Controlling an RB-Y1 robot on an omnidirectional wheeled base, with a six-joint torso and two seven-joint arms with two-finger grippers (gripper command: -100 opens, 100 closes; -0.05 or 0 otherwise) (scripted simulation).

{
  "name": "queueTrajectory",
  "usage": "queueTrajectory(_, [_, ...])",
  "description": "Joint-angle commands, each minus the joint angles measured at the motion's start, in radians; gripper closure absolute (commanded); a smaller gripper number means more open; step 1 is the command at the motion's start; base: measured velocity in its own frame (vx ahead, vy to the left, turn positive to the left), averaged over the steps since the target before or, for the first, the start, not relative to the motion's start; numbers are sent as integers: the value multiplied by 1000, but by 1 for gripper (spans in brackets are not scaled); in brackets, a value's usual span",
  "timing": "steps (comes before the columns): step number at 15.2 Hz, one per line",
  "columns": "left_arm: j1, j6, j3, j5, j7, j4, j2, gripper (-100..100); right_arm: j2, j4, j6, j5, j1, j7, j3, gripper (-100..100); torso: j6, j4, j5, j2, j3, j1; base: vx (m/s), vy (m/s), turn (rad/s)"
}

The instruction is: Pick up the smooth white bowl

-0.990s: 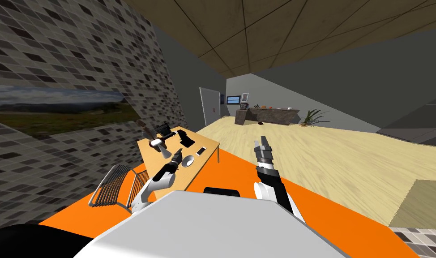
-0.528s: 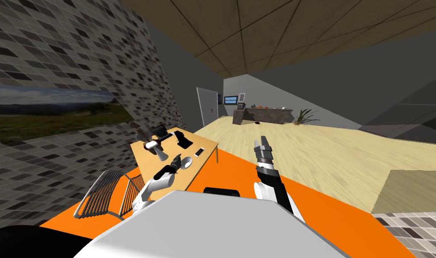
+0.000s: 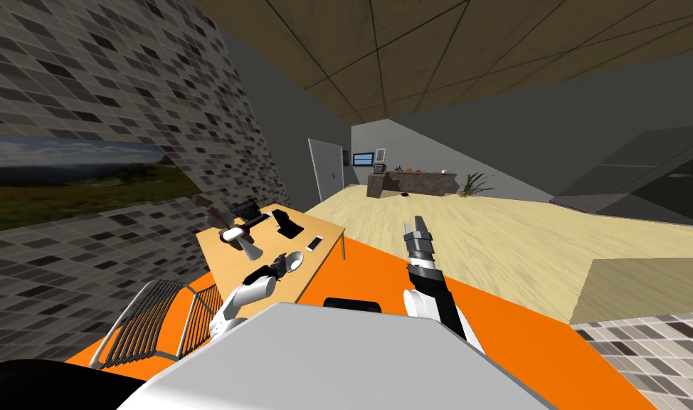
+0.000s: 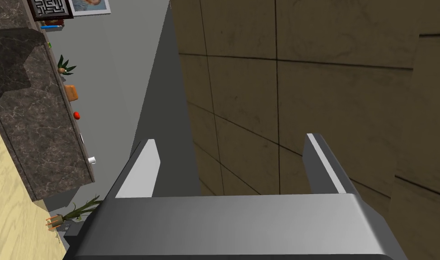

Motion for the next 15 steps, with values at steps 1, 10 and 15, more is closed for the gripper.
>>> queueTrajectory(1, [-15,50,13,21,5,45,1,-100,0,0,0,0,0,0,0,0,0,0,0,0,0,0,15,11,-96])
queueTrajectory(10, [-37,184,45,65,21,115,-11,-100,0,0,0,0,0,0,0,0,0,0,0,0,0,0,18,14,-67])
queueTrajectory(15, [-53,265,65,92,31,158,-20,-100,0,0,0,0,0,0,0,0,0,0,0,-1,-1,0,26,14,-65])
